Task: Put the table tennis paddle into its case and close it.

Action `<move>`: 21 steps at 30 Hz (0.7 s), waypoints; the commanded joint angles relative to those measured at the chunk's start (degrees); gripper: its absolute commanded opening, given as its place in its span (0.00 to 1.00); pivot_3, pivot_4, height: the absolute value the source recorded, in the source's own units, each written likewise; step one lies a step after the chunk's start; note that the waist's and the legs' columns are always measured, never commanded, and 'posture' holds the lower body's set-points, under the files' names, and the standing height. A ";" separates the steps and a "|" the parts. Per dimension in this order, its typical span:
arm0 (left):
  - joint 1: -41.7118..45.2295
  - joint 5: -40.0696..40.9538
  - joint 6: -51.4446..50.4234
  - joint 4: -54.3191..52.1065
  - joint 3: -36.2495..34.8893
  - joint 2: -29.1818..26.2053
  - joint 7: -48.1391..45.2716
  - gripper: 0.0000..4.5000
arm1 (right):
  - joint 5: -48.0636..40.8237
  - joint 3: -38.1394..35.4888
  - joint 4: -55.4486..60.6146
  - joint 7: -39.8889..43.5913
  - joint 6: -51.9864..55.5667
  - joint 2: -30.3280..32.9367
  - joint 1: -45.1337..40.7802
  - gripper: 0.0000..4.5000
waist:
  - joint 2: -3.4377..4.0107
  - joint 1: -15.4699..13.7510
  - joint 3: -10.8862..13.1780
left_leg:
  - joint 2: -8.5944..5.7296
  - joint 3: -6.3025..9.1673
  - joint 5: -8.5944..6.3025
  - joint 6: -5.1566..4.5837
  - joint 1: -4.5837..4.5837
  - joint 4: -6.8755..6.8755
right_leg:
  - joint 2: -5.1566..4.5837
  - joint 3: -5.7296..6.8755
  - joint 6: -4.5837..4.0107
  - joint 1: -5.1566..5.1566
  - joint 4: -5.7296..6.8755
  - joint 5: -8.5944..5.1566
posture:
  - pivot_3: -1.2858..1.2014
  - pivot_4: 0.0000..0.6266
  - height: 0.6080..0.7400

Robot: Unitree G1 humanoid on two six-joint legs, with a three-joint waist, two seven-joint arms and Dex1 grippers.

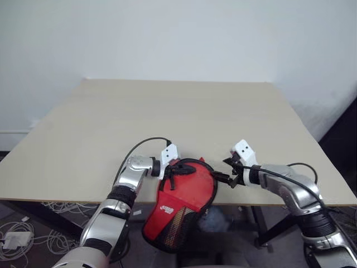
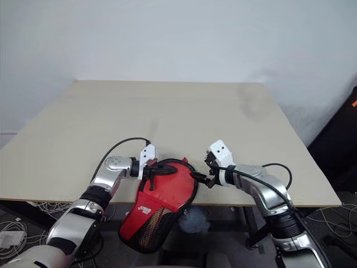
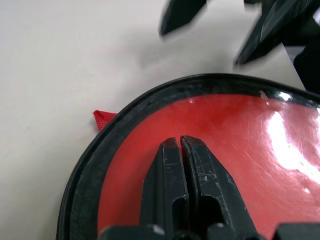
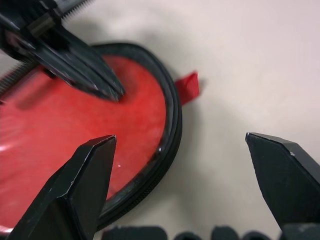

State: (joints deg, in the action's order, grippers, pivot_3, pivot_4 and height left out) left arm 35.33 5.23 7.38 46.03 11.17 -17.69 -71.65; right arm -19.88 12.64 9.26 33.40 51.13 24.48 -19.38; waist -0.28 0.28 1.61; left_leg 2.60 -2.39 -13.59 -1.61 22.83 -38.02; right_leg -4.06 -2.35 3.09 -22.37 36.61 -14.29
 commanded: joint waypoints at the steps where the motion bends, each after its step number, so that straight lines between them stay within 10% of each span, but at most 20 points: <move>1: -1.86 -0.68 -1.82 -0.81 0.32 -0.88 -0.13 0.00 | 1.57 0.86 -1.28 -0.67 -2.71 -1.59 -0.33 1.00 | 0.00 0.47 0.00 | 0.00 0.01 0.00 0.00 0.00 0.01 | 0.00 0.00 0.00 0.00 0.00 0.00 | 0.52 0.00 1.00; 8: -3.56 -0.36 -3.77 -4.27 -0.32 -1.70 -0.02 0.00 | 2.54 2.16 -4.01 0.02 -4.70 -4.02 0.34 0.91 | -0.01 1.35 0.01 | 0.01 0.02 0.00 0.00 0.00 0.03 | 0.00 0.00 0.00 0.00 0.00 0.00 | 0.52 0.00 1.00; 21: 4.95 9.42 -13.02 -7.71 -12.48 -4.40 4.57 0.00 | 3.82 3.08 -4.74 -0.16 -7.59 -6.72 0.80 0.00 | -0.50 2.19 0.48 | 0.05 0.08 0.01 0.01 0.08 0.07 | 0.07 0.02 0.00 -0.07 0.05 0.02 | 0.52 0.00 1.00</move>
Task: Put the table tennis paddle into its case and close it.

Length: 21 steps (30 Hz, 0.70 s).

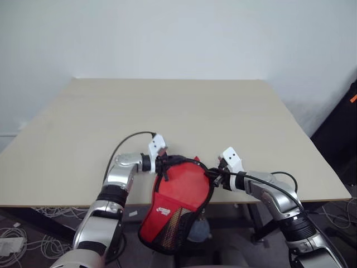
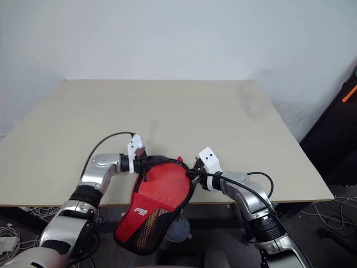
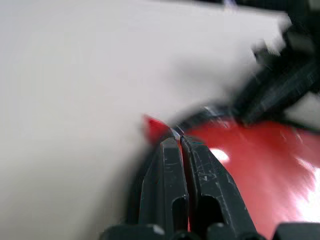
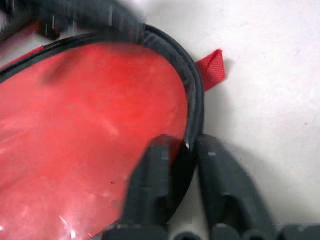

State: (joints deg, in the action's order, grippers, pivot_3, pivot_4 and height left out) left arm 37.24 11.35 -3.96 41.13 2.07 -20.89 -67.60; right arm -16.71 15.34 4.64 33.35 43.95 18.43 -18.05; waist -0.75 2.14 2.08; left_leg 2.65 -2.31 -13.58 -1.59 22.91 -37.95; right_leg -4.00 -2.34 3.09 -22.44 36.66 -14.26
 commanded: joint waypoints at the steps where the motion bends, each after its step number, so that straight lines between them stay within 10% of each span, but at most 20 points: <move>1: 3.26 3.69 -2.14 -3.10 -3.82 -1.57 0.43 0.00 | 0.77 0.41 -0.23 -0.15 -0.57 -0.85 -0.73 0.00 | -0.03 0.49 0.03 | 0.00 0.00 0.00 0.00 0.05 0.00 | 0.00 0.00 0.01 0.01 0.00 0.00 | 0.52 0.00 1.00; 21: -7.54 4.29 -7.53 -14.99 -2.65 -1.97 1.82 0.00 | 11.72 -0.44 -29.05 -8.88 -17.86 -12.88 -22.20 0.00 | -0.06 0.96 0.34 | 0.00 0.03 0.15 0.10 0.14 0.09 | 0.11 -0.08 -0.12 -0.19 0.06 0.29 | 0.52 0.00 1.00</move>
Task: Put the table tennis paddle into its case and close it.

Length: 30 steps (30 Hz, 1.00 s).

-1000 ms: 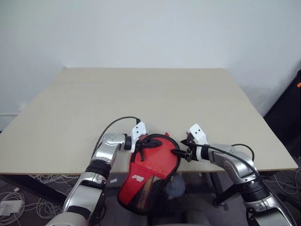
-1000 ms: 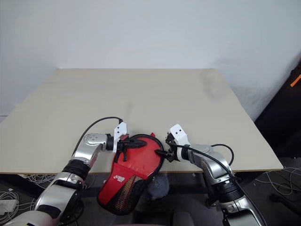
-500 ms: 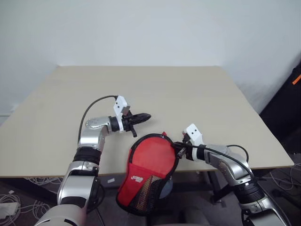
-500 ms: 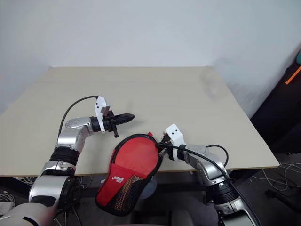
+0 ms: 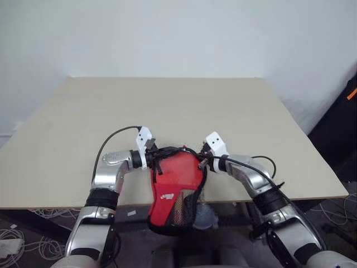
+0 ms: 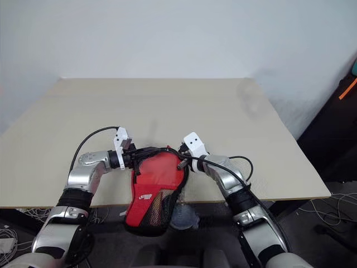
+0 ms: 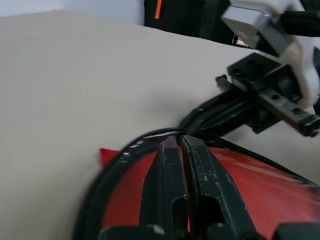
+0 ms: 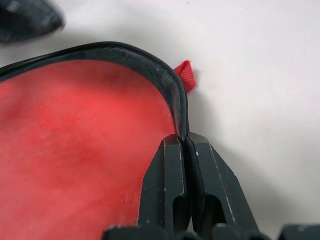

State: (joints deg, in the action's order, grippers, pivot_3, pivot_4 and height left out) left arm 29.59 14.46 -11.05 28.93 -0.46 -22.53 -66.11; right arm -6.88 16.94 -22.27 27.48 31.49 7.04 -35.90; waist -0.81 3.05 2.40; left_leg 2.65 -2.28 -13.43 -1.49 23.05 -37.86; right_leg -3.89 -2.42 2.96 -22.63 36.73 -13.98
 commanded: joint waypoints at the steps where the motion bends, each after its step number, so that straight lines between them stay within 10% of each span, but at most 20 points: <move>1: -0.21 1.22 -0.61 -3.09 -0.17 -0.41 0.38 0.00 | 2.35 -2.29 -4.15 -3.68 -6.75 -2.26 -5.58 0.00 | 0.00 0.04 0.02 | 0.01 0.00 0.00 0.00 0.02 -0.01 | 0.01 0.00 0.00 -0.03 0.01 0.00 | 0.52 0.00 1.00; 30: -2.01 -1.23 0.41 -0.19 -0.09 -2.22 2.11 0.00 | 10.43 -5.07 -33.33 -7.28 -22.25 -11.43 -17.90 0.00 | 0.04 1.36 0.03 | -0.02 0.04 0.24 0.03 0.64 0.11 | 0.05 -0.02 -0.25 -0.74 0.18 0.22 | 0.52 0.00 1.00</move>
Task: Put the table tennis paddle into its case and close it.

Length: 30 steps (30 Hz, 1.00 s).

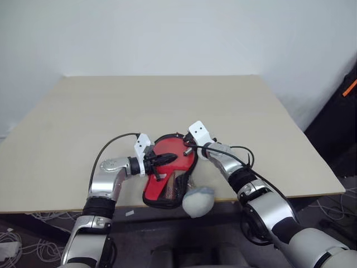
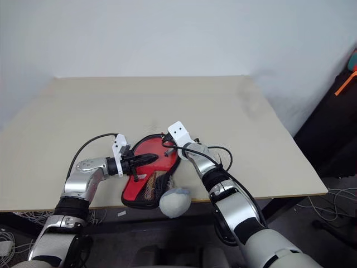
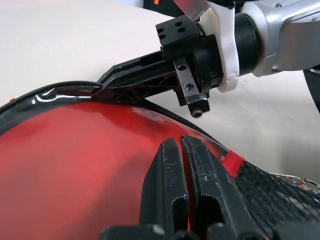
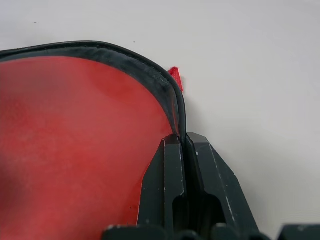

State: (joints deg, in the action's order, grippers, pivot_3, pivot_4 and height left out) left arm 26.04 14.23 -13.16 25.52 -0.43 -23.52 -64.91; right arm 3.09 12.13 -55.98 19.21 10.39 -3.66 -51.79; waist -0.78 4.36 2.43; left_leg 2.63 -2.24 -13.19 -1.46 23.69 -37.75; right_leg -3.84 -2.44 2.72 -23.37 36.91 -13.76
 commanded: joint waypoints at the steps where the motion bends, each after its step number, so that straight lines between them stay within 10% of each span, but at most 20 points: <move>1: 1.72 -1.36 3.19 4.57 -0.18 -1.39 1.21 0.00 | 0.56 -0.34 0.38 1.01 -1.16 -0.77 -2.02 0.00 | 0.00 0.12 0.00 | 0.00 0.00 0.00 0.00 -0.01 0.01 | 0.00 0.00 0.00 0.00 0.00 0.00 | 0.52 0.00 1.00; 16: 2.03 -5.45 7.72 12.01 3.54 -1.33 2.62 0.00 | 0.11 -1.38 1.42 2.44 0.20 -0.69 -2.39 0.00 | 0.12 0.41 -0.09 | -0.01 0.04 0.06 0.08 -0.15 -0.01 | 0.01 0.00 0.00 0.09 0.12 0.00 | 0.52 0.00 1.00; 26: 5.69 -8.41 7.63 15.66 6.99 -1.47 1.60 0.00 | 0.22 -2.60 1.20 2.77 0.65 -0.11 -4.12 0.68 | 0.18 0.18 -0.13 | -0.05 0.09 0.11 0.04 -0.16 -0.05 | 0.00 0.02 0.00 0.16 0.15 0.00 | 0.52 0.00 1.00; 30: 6.53 -8.79 8.09 16.82 7.56 -1.09 0.88 0.00 | -0.53 -4.06 5.24 2.97 2.39 2.24 -4.37 0.68 | 0.18 -0.30 -0.15 | -0.06 0.10 0.11 0.04 -0.16 -0.07 | -0.01 0.02 0.00 0.18 0.14 0.00 | 0.52 0.00 1.00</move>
State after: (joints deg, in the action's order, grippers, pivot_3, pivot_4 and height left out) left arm 33.03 7.52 -4.38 40.04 5.41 -24.87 -63.91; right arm 3.27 9.63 -54.93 22.08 12.00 -3.01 -54.21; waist -0.60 4.05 2.28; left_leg 2.57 -2.15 -13.08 -1.43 23.53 -37.82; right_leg -3.85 -2.43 2.72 -23.19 37.05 -13.76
